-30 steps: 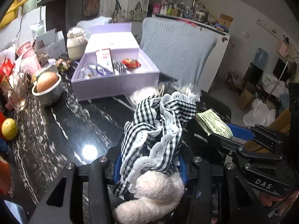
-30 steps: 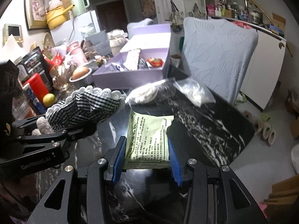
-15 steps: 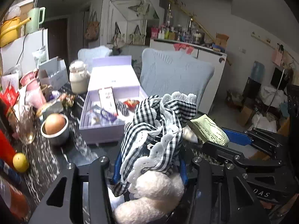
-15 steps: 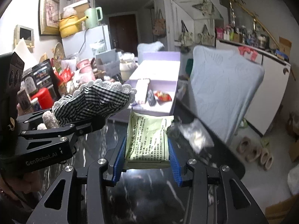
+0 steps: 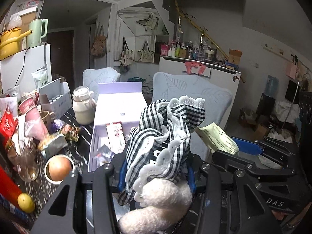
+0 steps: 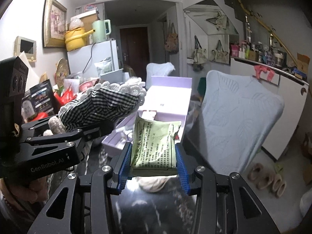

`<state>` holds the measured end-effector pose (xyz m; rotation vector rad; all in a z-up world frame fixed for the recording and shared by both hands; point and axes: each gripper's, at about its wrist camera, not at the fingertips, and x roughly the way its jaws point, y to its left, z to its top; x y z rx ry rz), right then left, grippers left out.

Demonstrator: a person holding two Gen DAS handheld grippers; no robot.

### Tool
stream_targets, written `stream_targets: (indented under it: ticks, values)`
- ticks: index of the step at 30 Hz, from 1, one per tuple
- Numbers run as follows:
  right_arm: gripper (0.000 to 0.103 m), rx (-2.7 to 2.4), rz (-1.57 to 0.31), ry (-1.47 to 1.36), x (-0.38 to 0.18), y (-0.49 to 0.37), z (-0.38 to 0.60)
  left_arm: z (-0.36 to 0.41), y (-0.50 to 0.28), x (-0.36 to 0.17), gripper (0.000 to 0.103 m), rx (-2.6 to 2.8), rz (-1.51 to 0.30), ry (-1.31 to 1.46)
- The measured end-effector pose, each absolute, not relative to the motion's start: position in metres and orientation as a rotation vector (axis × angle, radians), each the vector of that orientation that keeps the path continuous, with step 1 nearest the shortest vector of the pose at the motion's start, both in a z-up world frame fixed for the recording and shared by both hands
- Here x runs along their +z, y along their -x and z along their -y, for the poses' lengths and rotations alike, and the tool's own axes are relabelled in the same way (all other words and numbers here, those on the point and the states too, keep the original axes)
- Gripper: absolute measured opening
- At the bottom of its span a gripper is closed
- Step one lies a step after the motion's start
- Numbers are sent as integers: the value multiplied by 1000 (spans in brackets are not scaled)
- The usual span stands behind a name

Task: Organize soft objects
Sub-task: 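Carry the scrunchie and green packet toward the lavender box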

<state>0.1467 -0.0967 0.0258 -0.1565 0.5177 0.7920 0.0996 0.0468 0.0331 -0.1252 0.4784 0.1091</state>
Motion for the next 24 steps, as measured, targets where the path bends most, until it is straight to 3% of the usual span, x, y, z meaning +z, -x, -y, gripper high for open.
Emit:
stream_targets:
  ticks: [24]
  values:
    - [43,795,-540,161,24,-281,16,-143,-224,18,46,240,-508,144]
